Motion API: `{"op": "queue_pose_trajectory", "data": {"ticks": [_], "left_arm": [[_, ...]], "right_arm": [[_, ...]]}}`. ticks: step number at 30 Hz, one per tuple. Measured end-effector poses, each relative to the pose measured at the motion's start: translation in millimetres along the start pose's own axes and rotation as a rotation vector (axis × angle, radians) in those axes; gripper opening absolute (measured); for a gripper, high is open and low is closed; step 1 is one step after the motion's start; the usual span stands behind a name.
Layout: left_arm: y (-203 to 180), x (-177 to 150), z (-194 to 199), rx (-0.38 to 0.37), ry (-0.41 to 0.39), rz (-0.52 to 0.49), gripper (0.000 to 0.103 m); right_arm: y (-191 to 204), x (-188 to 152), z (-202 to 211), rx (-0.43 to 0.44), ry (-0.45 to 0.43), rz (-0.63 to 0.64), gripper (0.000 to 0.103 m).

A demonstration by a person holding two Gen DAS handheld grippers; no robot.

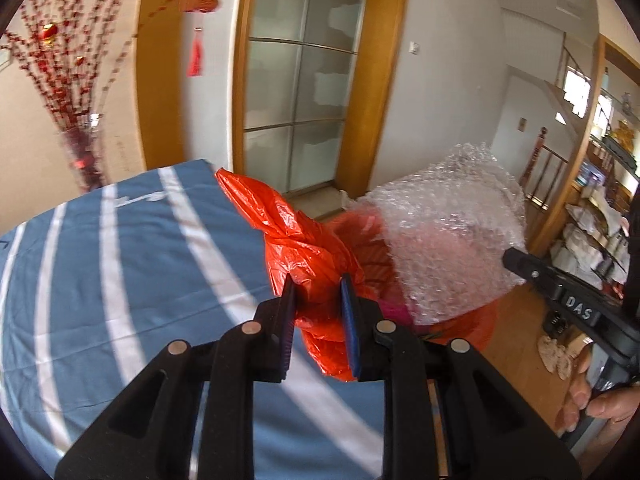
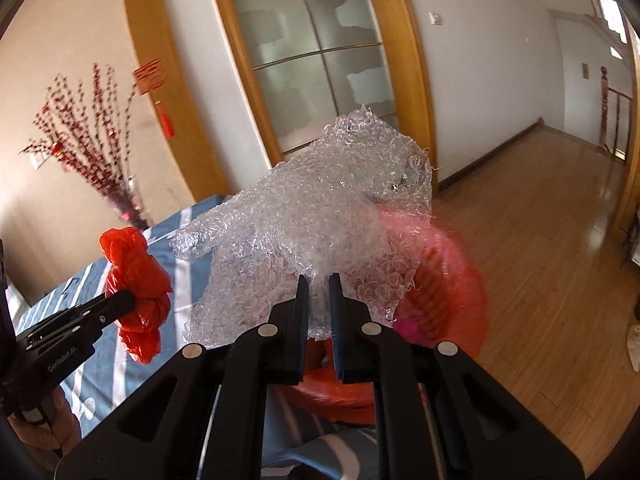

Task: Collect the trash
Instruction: 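Lift the red bag and bubble wrap and carry them over the red basket, then open both tools to drop the red bag and bubble wrap into the basket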

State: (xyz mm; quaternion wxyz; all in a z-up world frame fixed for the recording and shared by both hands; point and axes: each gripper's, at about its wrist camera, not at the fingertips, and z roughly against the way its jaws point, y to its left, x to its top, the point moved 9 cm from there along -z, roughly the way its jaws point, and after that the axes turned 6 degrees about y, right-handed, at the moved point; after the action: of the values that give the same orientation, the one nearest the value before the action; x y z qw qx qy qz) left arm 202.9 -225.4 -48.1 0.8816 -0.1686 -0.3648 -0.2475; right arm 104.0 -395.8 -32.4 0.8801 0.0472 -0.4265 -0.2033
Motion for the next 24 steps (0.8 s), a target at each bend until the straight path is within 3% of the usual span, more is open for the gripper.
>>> {"op": "queue_pose_trajectory", "data": {"ticks": [8,14,17,19,24], "left_arm": [[-46,7,-50,-0.082,0.067,-0.025,0.023],[-58,4,-83,-0.099,0.126,-0.011,0.027],[-58,1,-94,-0.101,0.148,0.004,0.031],[-59,0,-99,-0.098,0.156,0.015,0.036],[-47,-5,-93,-0.067,0.15,0.024,0.049]], "right_arm": [[-39,4,-20,-0.037,0.019,-0.076,0.011],[-49,7,-35,-0.008,0.041,-0.116,0.013],[-53,7,-40,0.016,0.056,-0.127,0.023],[-54,7,-42,0.035,0.061,-0.141,0.037],[-55,3,-33,0.019,0.047,-0.135,0.06]]}}
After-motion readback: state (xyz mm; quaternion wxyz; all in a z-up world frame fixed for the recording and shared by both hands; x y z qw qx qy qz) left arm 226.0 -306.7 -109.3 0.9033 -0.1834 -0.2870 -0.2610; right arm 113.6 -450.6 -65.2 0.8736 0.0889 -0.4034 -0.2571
